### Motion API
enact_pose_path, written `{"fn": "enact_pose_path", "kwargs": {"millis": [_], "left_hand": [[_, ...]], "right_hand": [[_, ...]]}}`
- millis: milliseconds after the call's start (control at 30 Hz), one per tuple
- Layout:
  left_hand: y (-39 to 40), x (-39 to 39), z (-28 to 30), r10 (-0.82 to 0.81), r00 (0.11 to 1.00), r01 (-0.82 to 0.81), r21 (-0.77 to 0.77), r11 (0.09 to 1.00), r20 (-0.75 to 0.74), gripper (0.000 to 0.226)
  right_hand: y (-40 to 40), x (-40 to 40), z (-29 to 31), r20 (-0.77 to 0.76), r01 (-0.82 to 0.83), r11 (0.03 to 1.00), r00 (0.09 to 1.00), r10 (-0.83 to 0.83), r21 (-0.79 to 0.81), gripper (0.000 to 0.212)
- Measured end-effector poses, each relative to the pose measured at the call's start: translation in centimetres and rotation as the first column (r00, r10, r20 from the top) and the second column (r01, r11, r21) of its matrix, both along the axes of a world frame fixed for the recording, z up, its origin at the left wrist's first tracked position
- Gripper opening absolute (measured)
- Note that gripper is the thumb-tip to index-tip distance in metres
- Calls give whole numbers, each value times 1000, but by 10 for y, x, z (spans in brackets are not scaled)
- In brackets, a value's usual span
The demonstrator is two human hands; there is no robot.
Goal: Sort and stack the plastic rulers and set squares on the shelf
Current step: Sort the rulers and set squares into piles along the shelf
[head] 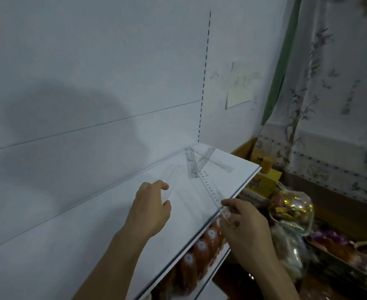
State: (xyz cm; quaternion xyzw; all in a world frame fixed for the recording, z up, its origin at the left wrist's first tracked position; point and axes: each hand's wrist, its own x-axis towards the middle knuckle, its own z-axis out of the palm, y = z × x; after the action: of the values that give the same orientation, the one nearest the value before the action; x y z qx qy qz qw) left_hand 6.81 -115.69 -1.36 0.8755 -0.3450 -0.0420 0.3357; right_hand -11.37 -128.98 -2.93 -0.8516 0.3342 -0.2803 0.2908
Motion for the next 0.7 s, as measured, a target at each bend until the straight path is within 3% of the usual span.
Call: {"fn": "enact_pose_path", "kwargs": {"millis": [200, 467, 700], "left_hand": [[-67, 16, -4, 154, 987, -156, 38, 987, 34, 35], [-162, 33, -17, 382, 924, -382, 64, 922, 10, 34], [-198, 41, -28, 443, 884, -462, -136, 876, -152, 32]], "right_hand": [[-94, 53, 1, -27, -96, 995, 995, 95, -30, 39], [-184, 121, 3, -208, -201, 974, 962, 177, -103, 40], [-208, 165, -24, -210, -392, 914, 907, 365, -103, 36]]}}
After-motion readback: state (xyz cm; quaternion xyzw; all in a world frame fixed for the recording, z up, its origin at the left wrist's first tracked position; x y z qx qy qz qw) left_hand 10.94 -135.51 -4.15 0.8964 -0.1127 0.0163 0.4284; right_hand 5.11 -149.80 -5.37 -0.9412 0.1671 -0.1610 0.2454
